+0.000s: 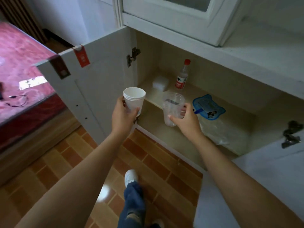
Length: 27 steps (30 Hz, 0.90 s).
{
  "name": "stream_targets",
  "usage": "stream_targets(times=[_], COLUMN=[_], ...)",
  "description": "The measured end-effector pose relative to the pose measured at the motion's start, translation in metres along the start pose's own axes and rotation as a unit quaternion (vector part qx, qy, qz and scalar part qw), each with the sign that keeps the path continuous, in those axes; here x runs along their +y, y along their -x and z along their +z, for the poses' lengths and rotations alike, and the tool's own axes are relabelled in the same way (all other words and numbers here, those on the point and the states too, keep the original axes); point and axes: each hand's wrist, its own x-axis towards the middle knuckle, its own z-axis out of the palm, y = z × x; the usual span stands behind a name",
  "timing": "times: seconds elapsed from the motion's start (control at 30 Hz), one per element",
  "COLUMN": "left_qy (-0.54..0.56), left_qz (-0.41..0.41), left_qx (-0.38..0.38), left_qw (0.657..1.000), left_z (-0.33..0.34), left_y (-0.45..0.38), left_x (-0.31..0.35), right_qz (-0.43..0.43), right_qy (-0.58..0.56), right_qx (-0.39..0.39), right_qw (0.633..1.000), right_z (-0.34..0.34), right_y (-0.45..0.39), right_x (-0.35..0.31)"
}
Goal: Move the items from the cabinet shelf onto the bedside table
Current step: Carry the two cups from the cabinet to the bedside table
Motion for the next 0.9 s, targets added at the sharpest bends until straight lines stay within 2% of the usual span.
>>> stream_targets(times=[0.43,0.7,0.9], left_qy=[-0.008,-0.011,-0.006], left_qz=[0.045,0.047,0.045], left_qx=[0.066,0.078,0.075], left_qw=[0.997,0.996,0.996], left_z=[-0.155,-0.226,-0.254], left_y=[0.110,0.197,0.258], left_x=[0.036,0.020,0.023], right_qz=[-0.051,-0.051,-0.050], right_qy=[-0.016,-0.043,-0.054], right_qx=[-0.037,-0.041,-0.041], right_qw=[0.998,0.997,0.996], right_z=[-0.005,0.017,0.011], right_y=[0.153,0.256,0.330], right_x=[-0.092,-0.107,-0.106])
